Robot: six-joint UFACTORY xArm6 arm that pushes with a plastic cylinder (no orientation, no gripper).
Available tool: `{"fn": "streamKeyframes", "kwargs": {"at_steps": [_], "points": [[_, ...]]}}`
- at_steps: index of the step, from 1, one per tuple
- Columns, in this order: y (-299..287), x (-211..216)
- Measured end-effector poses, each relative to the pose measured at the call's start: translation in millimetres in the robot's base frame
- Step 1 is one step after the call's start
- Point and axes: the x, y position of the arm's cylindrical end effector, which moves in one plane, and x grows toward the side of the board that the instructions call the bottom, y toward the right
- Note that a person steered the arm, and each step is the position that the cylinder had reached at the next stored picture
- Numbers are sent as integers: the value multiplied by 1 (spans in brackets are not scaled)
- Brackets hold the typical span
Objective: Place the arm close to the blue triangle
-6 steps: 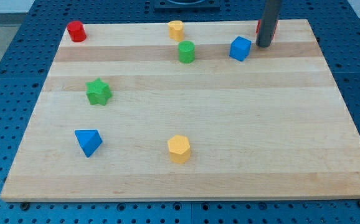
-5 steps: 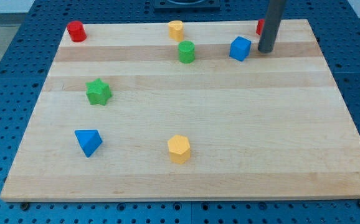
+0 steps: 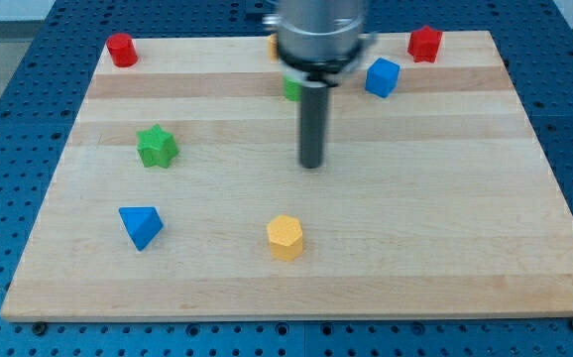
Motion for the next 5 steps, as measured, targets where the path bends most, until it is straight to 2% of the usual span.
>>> {"fn": "streamKeyframes", "kwargs": {"at_steps": [2, 3, 4, 5], "points": [[-89, 97], [-140, 121], [-208, 118], [-247, 91]]}}
